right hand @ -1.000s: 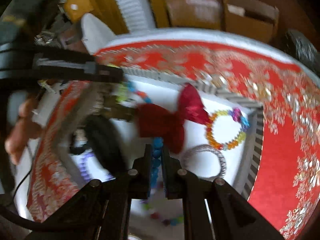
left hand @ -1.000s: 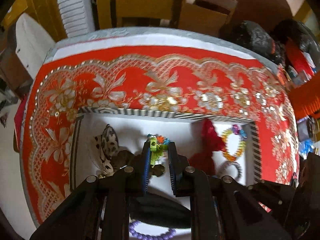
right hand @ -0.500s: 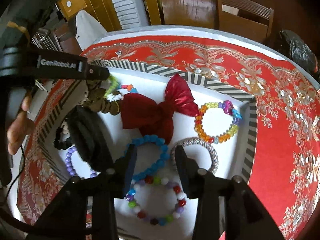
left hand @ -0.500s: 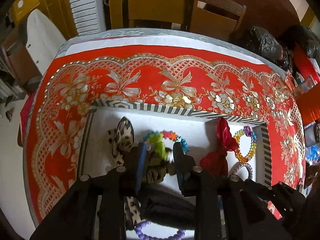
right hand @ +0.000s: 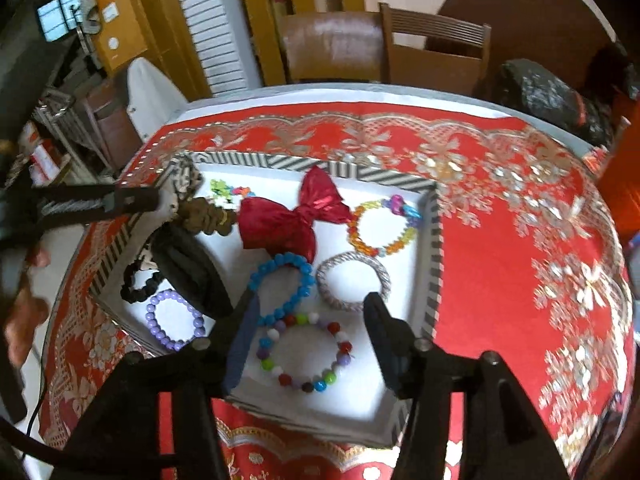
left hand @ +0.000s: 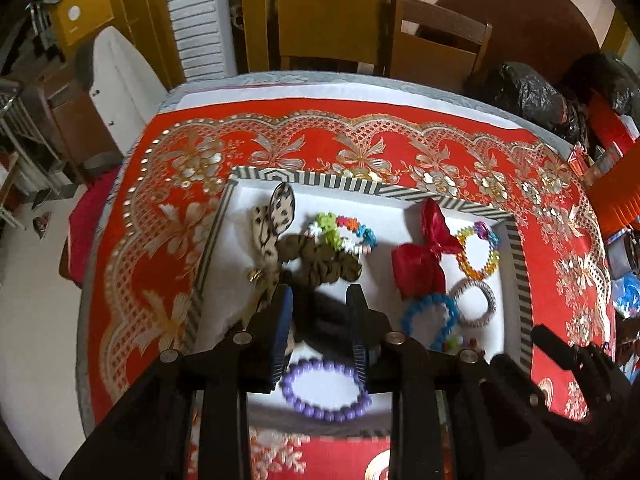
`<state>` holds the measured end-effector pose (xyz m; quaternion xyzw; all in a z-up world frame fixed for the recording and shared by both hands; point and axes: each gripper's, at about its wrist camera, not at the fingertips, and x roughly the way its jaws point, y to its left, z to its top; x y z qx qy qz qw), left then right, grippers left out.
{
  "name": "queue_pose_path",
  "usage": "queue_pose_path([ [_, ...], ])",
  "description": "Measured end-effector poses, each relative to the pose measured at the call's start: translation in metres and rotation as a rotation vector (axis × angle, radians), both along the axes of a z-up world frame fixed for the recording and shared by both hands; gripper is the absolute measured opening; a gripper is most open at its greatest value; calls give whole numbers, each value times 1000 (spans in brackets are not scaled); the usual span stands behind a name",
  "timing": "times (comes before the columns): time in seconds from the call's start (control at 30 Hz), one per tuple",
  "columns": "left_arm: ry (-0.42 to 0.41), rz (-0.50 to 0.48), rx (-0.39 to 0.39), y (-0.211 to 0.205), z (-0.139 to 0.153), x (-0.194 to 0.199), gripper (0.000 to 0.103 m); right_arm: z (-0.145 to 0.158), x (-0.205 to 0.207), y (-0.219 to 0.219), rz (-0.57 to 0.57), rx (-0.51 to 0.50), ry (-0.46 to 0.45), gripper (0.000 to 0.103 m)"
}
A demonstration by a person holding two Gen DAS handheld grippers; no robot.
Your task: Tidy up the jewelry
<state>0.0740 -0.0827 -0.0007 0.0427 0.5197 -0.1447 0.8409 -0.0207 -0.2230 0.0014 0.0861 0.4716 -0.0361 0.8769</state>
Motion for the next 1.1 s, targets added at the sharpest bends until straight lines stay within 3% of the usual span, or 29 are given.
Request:
queue_pose_path([
  [0.4,-97,40,20,20,26,-63,14,28,-32,7,-61,6,-49,66],
  [1.1,-143,101,27,40,41,-105,14,51,-58,27,-46,-22,-96,68],
])
